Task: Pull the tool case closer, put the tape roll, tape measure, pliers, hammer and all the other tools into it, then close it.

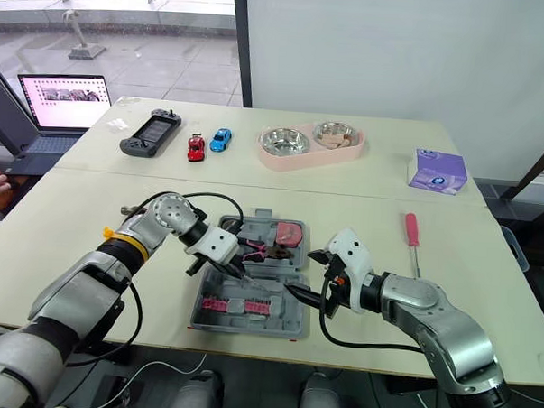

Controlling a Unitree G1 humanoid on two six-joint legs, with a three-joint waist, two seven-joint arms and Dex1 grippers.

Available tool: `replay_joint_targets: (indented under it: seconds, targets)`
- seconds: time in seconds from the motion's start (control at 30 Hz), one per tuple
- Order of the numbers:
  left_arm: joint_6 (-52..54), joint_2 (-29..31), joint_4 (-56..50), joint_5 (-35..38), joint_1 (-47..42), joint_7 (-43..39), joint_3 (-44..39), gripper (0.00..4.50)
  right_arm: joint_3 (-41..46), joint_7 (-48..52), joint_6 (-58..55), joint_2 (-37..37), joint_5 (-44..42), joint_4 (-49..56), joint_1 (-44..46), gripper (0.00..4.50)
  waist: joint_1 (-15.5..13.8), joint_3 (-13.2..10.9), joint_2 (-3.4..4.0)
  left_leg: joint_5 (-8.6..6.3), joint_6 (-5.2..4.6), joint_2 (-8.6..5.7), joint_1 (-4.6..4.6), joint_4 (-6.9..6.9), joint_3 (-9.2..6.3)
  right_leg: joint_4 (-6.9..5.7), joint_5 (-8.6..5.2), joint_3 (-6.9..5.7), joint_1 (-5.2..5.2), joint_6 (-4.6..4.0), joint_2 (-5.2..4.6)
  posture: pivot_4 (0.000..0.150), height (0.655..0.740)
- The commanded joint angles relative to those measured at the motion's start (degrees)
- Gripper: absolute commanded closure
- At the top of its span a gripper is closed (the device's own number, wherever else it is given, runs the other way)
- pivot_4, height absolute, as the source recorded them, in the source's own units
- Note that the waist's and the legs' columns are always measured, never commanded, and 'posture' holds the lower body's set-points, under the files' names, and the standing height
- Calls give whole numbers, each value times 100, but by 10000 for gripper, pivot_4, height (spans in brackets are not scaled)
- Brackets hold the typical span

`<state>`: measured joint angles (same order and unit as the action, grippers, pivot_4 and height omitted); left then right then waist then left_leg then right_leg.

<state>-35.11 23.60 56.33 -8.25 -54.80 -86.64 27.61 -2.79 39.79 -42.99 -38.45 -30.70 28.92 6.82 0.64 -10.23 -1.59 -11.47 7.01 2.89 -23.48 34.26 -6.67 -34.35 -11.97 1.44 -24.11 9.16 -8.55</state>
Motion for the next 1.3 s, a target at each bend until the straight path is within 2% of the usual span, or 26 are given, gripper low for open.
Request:
replay_joint_targets:
  seconds: [0.03,0.2,0.4,0.57,0.73,0.9,1.1,1.3]
  targets:
    - [113,60,-186,99,-146,-124,-185,44615,140,27,45,-11,-73,187,34,0,0,0,0,0,0,0,0,0,0,0,0,0,0,0,0,1500,7400]
    - [1111,67,-496,117,-265,-112,-362,44615,136,29,50,-10,-65,180,48,0,2,0,0,0,0,0,0,0,0,0,0,0,0,0,0,1500,7400]
    - [3254,277,-1751,-291,-243,-131,-168,44615,140,32,54,-11,-59,160,53,0,11,0,0,0,0,0,0,0,0,-1,-2,0,0,2,0,1500,7400]
    - [5685,434,-3312,-694,-31,-464,244,44615,119,35,73,6,-45,136,68,0,17,0,1,0,0,0,0,-2,-1,-3,-4,0,0,0,1,1500,7400]
    - [7027,362,-4067,-910,77,-186,482,44615,112,9,83,25,-30,146,60,0,15,0,0,0,0,0,0,-1,-3,-3,-16,0,0,-4,1,1500,7400]
    - [7292,396,-4499,-935,325,257,567,44615,128,-20,83,31,-29,172,31,0,30,0,0,0,0,0,1,-1,-3,-4,-17,0,0,-2,1,1500,7400]
    - [6631,418,-4694,-638,668,622,383,44615,152,-41,82,15,-36,198,-4,0,8,0,0,0,0,0,2,0,-3,-3,-18,0,1,-3,0,1500,7400]
    - [6522,314,-4515,-407,661,833,324,44615,131,-44,91,16,-19,186,14,0,3,0,0,0,0,0,1,0,-3,-2,-18,0,1,-3,1,1500,7400]
